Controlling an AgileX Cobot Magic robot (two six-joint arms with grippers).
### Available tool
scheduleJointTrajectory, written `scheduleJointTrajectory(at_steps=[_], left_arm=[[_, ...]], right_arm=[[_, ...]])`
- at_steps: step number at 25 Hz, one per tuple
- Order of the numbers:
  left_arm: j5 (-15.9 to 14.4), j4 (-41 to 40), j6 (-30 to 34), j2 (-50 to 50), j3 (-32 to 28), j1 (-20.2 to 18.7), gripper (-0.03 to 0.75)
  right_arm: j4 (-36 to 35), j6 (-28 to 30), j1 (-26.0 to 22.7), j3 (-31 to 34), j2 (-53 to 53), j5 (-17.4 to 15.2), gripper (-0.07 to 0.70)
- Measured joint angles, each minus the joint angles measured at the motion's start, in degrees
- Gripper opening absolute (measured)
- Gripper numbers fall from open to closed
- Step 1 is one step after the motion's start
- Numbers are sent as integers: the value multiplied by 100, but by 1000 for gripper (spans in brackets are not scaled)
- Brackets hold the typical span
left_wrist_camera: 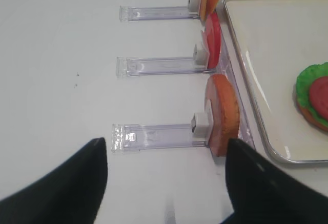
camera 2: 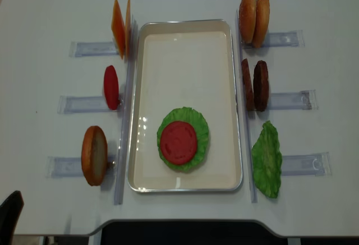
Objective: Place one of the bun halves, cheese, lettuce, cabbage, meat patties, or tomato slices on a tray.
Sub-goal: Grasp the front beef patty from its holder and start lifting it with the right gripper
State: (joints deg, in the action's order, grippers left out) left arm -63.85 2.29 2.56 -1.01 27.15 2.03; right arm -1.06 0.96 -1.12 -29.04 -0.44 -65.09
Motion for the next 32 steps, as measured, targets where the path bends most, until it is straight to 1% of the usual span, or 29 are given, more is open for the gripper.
scheduleJointTrajectory(at_steps=[6, 17, 23, 32], left_arm=[[0, 0, 0, 0, 0, 0, 507], [0, 0, 0, 0, 0, 0, 494], [0, 0, 0, 0, 0, 0, 454], [0, 0, 0, 0, 0, 0, 361]], right_arm=[[0, 0, 0, 0, 0, 0, 467], [0, 0, 0, 0, 0, 0, 467], [0, 0, 0, 0, 0, 0, 467], [-23, 43, 0, -119, 0, 40, 467]])
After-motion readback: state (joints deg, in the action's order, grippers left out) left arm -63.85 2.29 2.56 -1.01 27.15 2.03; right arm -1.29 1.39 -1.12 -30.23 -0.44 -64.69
